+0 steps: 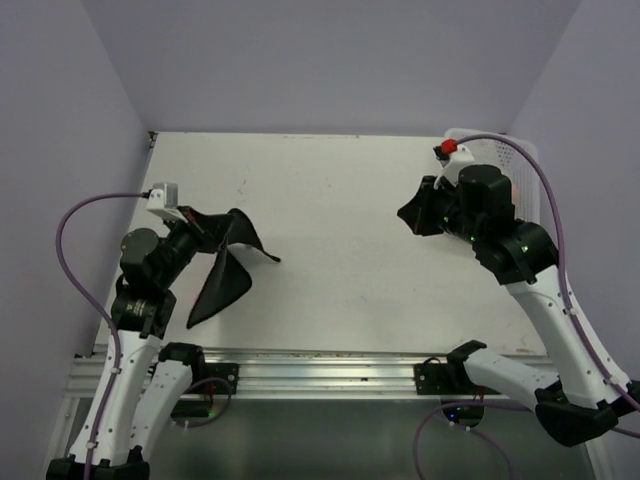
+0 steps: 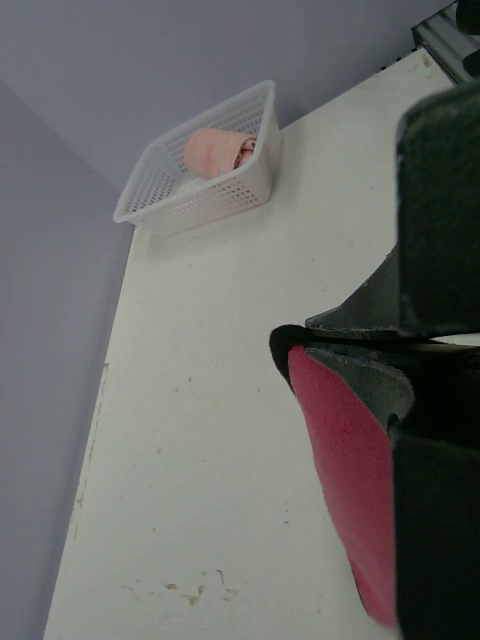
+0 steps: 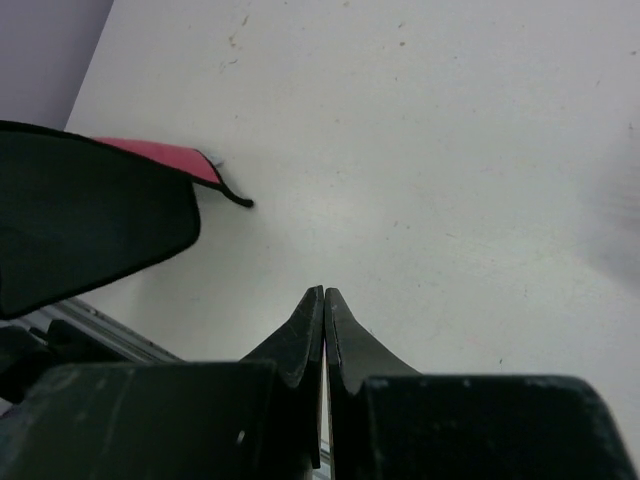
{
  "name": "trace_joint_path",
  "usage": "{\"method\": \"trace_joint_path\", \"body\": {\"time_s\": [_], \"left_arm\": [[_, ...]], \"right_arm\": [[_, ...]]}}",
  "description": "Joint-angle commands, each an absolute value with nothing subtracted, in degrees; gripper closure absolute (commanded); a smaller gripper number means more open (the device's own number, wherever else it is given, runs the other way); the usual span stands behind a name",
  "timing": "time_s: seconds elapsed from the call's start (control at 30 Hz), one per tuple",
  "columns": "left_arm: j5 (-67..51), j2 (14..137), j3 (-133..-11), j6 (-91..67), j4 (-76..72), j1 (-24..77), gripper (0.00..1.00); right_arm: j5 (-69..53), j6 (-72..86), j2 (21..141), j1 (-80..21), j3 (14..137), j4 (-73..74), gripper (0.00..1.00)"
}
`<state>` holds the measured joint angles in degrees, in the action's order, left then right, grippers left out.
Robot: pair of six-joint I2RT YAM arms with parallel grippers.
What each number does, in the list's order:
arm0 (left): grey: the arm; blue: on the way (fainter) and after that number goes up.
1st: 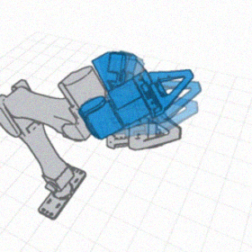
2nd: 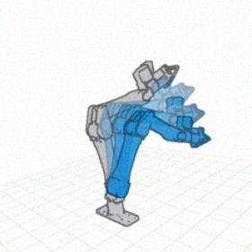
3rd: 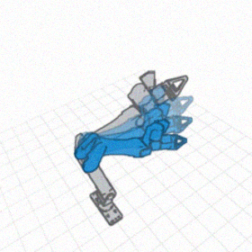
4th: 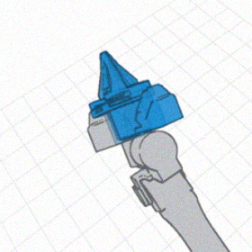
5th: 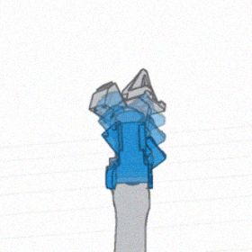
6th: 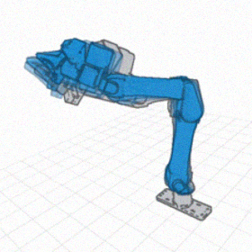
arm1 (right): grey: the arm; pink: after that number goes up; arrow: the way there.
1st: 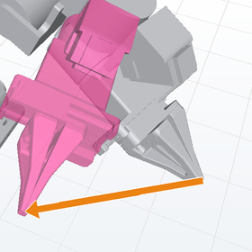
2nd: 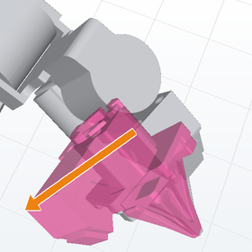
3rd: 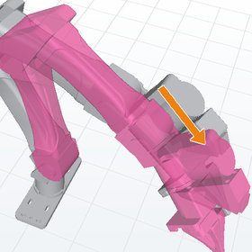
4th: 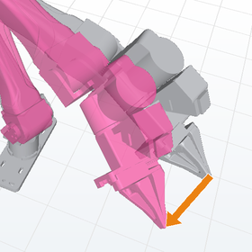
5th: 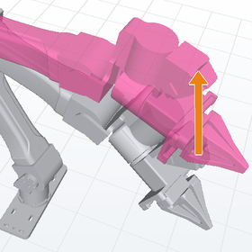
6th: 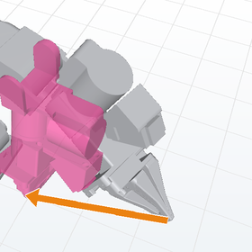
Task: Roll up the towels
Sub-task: Flatten the towel
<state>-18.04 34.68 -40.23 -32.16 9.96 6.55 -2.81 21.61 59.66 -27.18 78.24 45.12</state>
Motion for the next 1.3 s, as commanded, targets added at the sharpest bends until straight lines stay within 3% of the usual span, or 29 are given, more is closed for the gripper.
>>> {"method": "trace_joint_path", "body": {"time_s": [0.0,0.23,0.5,0.8,0.93,1.13,1.27], "left_arm": [[-20.74,35.77,-39.73,-34.01,11.16,6.42,1.0],[-15.83,37.88,-38.67,-31.82,14.32,6.42,1.0],[-11.87,38.24,-38.58,-29.09,16.79,6.42,1.0],[-26.53,44.29,-41.13,-33.31,4.67,7.03,1.0],[-21.2,50.86,-45.78,-32.35,3.08,17.0,1.0],[-11.26,62.3,-56.94,-31.38,2.64,37.84,1.0],[-9.75,65.91,-65.54,-30.85,3.07,45.6,1.0]], "right_arm": [[-5.35,20.13,60.11,-27.33,79.02,48.43,1.0],[-12.65,27.68,64.41,-27.6,65.15,33.51,0.99],[-14.76,30.58,77.86,-32.6,62.83,21.98,0.78],[-12.67,32.34,83.24,-33.4,64.78,18.81,0.68],[-8.01,32.17,79.38,-32.7,63.64,20.3,0.59],[-0.89,36.81,66.75,-25.34,58.54,23.37,0.56],[3.15,37.53,56.71,-18.47,56.43,26.18,0.53]]}}
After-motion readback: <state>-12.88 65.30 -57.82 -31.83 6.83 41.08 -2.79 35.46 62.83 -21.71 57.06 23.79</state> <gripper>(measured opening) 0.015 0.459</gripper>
